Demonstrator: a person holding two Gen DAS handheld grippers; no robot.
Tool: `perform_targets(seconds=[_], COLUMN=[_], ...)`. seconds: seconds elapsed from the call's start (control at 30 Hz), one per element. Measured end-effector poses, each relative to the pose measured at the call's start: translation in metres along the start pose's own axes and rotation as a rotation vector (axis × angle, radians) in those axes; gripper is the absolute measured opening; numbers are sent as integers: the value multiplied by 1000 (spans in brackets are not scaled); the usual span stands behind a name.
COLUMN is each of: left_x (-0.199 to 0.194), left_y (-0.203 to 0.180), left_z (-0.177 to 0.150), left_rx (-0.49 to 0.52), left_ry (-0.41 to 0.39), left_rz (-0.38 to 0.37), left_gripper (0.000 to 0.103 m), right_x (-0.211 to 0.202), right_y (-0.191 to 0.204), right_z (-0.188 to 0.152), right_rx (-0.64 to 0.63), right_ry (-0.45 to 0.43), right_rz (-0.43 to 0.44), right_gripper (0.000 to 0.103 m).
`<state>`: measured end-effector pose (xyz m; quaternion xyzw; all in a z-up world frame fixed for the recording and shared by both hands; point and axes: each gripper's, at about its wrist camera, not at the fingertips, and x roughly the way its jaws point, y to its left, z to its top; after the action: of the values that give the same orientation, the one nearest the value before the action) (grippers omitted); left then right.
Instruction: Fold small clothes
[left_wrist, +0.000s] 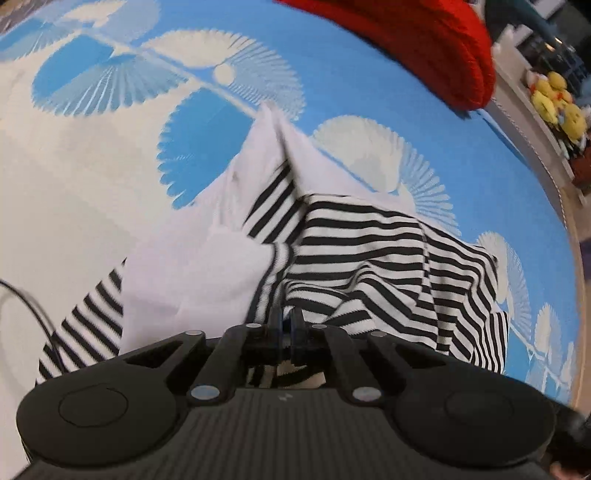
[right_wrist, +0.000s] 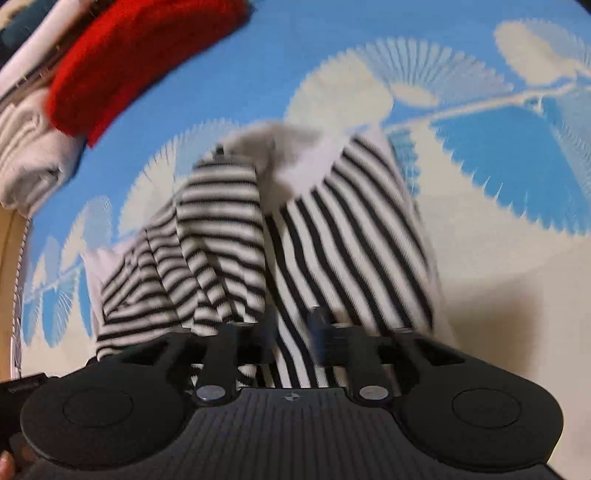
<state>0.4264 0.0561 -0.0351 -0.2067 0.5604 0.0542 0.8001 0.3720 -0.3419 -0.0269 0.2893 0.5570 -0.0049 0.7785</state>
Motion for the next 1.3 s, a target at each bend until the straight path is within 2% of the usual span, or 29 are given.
perform_targets(seconds=[0.07, 0.1, 0.3, 0.33, 0.37, 0.4, 0.43, 0.5, 0.57, 0.63, 0.67, 0.7, 0.77, 0.8, 0.87, 0.93, 0.97, 1.03, 1.07, 1.1, 1.13, 1.17, 1.2, 1.3], left_x=[4, 6, 19, 21, 24, 26, 27, 20, -4, -29, -40, -47, -45, -37, -8, 19, 22, 17, 12, 7, 3, 3, 5, 17], left_y=[6, 8, 13, 12, 11, 10, 9, 7, 4, 5, 7, 10, 15, 18, 28, 43, 49, 54, 54, 54, 53, 51, 51, 56], left_z=[2, 2, -3, -5, -6, -7, -7, -5, 3, 11, 13, 16, 17, 17, 14, 8, 8, 15, 17, 20, 23, 25, 25, 22], left_rx=[-14, -17, -45, -46, -45, -42, -34, -14, 31, 34, 35, 34, 21, 15, -4, -79, -122, -165, -169, -170, -170, -169, -171, -222], left_ry=[35, 50, 138, 150, 164, 174, 176, 115, -46, -198, -258, -295, -276, -224, -30, 137, 155, 130, 102, 69, 43, 33, 34, 50], left_rz=[-9, -16, -70, -76, -85, -91, -94, -69, -35, -58, -75, -87, -83, -70, -14, 13, 2, -20, -35, -54, -72, -82, -90, -84], left_gripper=[23, 26, 27, 27, 25, 13, 5, 1, 1, 1, 1, 1, 1, 1, 1, 4, 5, 15, 28, 37, 40, 42, 43, 43], right_x=[9, 12, 33, 35, 36, 36, 31, 10, -27, -63, -74, -79, -67, -52, -11, 13, 16, 8, 2, -4, -8, -10, -9, 3], right_y=[6, 9, 16, 18, 20, 22, 26, 29, 28, 18, 12, 6, -2, -6, -19, -34, -34, -24, -19, -14, -10, -8, -6, 1], right_z=[-4, -5, -11, -11, -12, -12, -12, -8, -1, 5, 6, 8, 8, 6, -9, -26, -29, -24, -21, -16, -12, -11, -8, -3], right_rx=[-24, -34, -43, -49, -58, -67, -68, -57, -6, 58, 85, 112, 144, 155, 186, 269, 280, 239, 222, 205, 187, 169, 147, 82], right_ry=[12, 18, 34, 30, 27, 22, 0, -85, -247, -414, -460, -469, -354, -244, 26, 155, 170, 120, 82, 34, 3, -17, -34, -37], right_rz=[-6, -12, -22, -20, -9, 14, 45, 119, 245, 378, 398, 392, 308, 216, 35, -40, -63, -68, -54, -29, -11, -3, 0, -29], right_gripper=[49, 50, 49, 45, 26, 2, 1, 1, 1, 1, 1, 1, 1, 1, 1, 2, 7, 10, 11, 20, 29, 45, 50, 49])
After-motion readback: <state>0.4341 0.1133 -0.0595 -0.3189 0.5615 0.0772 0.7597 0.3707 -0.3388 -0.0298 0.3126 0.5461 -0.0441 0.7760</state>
